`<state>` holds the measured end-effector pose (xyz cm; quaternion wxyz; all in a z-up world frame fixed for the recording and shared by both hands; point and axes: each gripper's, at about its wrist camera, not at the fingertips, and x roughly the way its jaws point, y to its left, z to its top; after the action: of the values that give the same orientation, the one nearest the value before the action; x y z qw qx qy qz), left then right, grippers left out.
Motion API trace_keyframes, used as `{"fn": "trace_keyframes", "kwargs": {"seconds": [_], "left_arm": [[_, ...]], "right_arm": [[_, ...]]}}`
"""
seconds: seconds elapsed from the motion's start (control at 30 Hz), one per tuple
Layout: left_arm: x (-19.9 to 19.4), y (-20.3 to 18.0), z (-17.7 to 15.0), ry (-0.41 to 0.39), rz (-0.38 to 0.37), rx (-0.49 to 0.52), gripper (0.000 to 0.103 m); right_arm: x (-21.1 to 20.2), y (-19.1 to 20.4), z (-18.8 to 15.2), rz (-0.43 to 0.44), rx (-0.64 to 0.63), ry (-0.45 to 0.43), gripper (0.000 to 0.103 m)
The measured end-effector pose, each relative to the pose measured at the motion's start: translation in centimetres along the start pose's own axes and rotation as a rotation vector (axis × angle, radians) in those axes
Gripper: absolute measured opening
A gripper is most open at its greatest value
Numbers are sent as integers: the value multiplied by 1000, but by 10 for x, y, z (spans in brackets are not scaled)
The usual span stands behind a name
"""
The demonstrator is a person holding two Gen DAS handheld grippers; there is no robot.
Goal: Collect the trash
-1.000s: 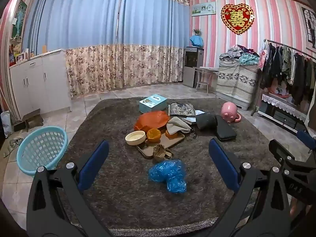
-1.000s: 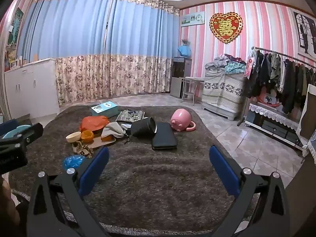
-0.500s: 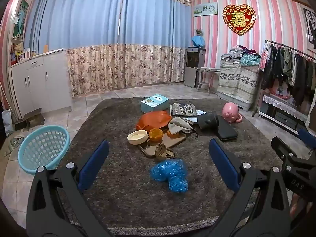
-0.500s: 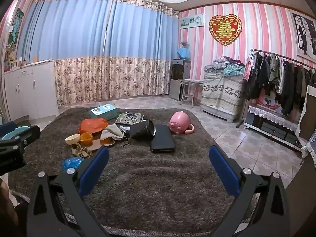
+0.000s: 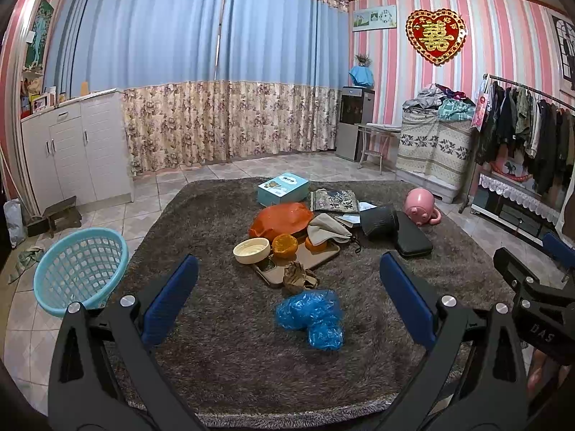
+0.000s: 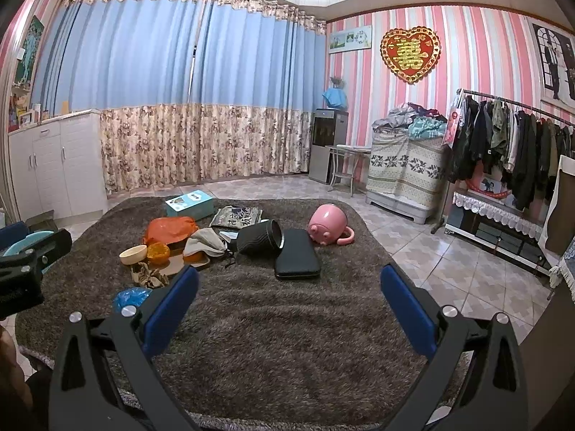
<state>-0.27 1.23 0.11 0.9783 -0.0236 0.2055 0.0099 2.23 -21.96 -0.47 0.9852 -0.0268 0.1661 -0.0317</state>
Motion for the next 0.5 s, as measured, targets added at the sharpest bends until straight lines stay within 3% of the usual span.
{"fn": "trace_keyframes", "kwargs": {"seconds": [0.5], "left_arm": [[-1,-3,0,-1,6,1,98]], "right_arm": [[0,0,1,-1,2,1,99]]}}
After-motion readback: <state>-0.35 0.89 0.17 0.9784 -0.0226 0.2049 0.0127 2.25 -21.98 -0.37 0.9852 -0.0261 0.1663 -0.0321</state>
